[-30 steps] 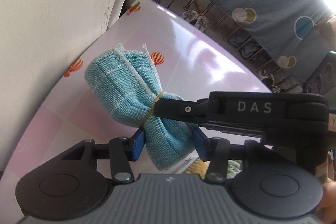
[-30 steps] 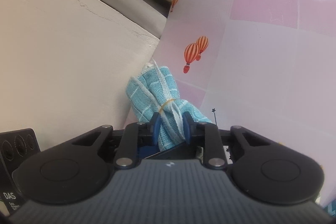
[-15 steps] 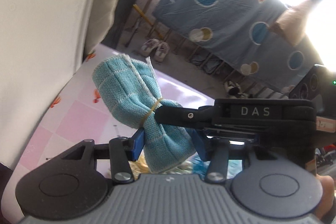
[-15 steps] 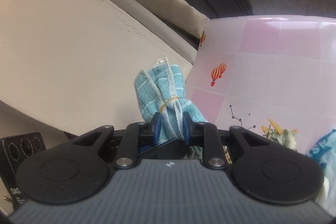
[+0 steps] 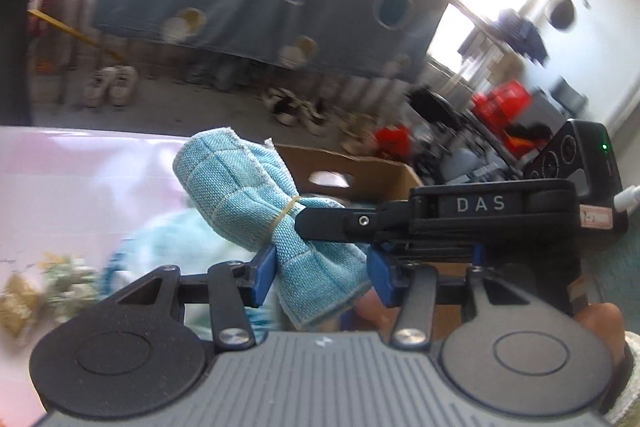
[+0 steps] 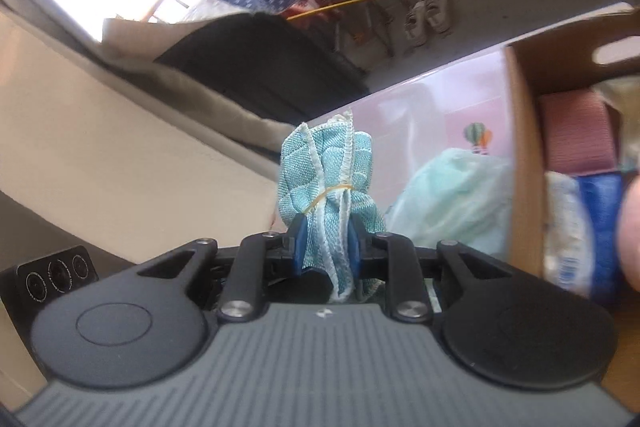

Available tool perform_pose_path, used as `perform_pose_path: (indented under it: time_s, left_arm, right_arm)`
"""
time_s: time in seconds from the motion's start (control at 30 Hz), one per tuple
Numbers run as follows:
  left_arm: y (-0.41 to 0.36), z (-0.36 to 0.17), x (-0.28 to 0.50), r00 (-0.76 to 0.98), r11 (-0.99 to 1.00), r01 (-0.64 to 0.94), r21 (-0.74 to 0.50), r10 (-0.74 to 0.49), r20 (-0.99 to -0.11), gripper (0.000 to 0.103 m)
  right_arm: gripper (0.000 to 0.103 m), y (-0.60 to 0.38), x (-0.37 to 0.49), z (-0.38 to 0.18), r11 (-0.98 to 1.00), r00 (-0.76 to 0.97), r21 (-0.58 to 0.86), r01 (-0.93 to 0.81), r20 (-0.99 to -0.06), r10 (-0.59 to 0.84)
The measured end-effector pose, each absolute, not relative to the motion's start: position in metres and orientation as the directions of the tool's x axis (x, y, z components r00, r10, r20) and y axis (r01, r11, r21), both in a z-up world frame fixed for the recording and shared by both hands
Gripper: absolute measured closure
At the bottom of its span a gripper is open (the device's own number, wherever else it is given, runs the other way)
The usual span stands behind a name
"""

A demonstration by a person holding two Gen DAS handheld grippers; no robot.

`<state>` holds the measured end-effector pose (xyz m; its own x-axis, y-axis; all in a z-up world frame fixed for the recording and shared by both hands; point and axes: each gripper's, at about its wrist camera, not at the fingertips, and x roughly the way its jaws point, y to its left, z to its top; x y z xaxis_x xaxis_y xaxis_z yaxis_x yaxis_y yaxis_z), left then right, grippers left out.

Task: Organize soft objects
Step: 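Carry the teal towel bow into the cardboard box and open the right tool, then reach the right tool down to the white yogurt cup and close on it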

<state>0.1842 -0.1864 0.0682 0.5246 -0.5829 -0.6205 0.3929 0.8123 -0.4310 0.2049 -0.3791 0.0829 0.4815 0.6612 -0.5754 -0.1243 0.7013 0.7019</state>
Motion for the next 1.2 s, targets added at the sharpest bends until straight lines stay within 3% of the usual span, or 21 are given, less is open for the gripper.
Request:
perform_pose_path:
  time_s: [0.3, 0.43, 0.53, 0.73, 0.93, 1.0, 1.13, 1.2]
  left_arm:
    - [-0.332, 0.038, 0.191, 0.361, 0.72, 0.547, -0.427, -0.663, -0.656, 0.052]
    - [-0.373, 0.015, 0.204, 0.299, 0.705, 0.58, -0.408, -0.65, -0.698, 0.042]
    - [-0.381, -0.001, 0.206, 0.27, 0.733, 0.541, -0.412, -0.615, -0.74, 0.041]
    - [-0.358, -0.001, 0.203, 0.294, 0.749, 0.529, -0.399, -0.603, -0.742, 0.039]
    - [-0.314, 0.031, 0.195, 0.372, 0.765, 0.51, -0.394, -0.609, -0.701, 0.036]
    - [-0.292, 0.043, 0.185, 0.403, 0.771, 0.509, -0.384, -0.607, -0.685, 0.033]
    - [-0.223, 0.064, 0.157, 0.483, 0.799, 0.484, -0.357, -0.584, -0.652, 0.025]
    - [-0.181, 0.067, 0.142, 0.53, 0.825, 0.448, -0.344, -0.555, -0.641, 0.024]
  right_arm:
    - [0.083, -0.531, 0.146, 0.052, 0.726, 0.629, 0.681, 0.098, -0.608, 0.485]
    - [0.079, -0.567, 0.146, 0.027, 0.753, 0.656, 0.633, 0.179, -0.647, 0.388]
    - [0.075, -0.58, 0.153, 0.006, 0.783, 0.646, 0.576, 0.234, -0.694, 0.318]
    - [0.074, -0.59, 0.147, -0.014, 0.788, 0.646, 0.56, 0.254, -0.705, 0.293]
    - [0.073, -0.573, 0.137, 0.011, 0.798, 0.662, 0.562, 0.217, -0.686, 0.303]
    - [0.07, -0.565, 0.13, 0.022, 0.801, 0.671, 0.565, 0.199, -0.674, 0.308]
    - [0.054, -0.541, 0.112, 0.045, 0.799, 0.689, 0.584, 0.141, -0.638, 0.345]
    - [0.052, -0.522, 0.102, 0.056, 0.792, 0.688, 0.603, 0.095, -0.615, 0.385]
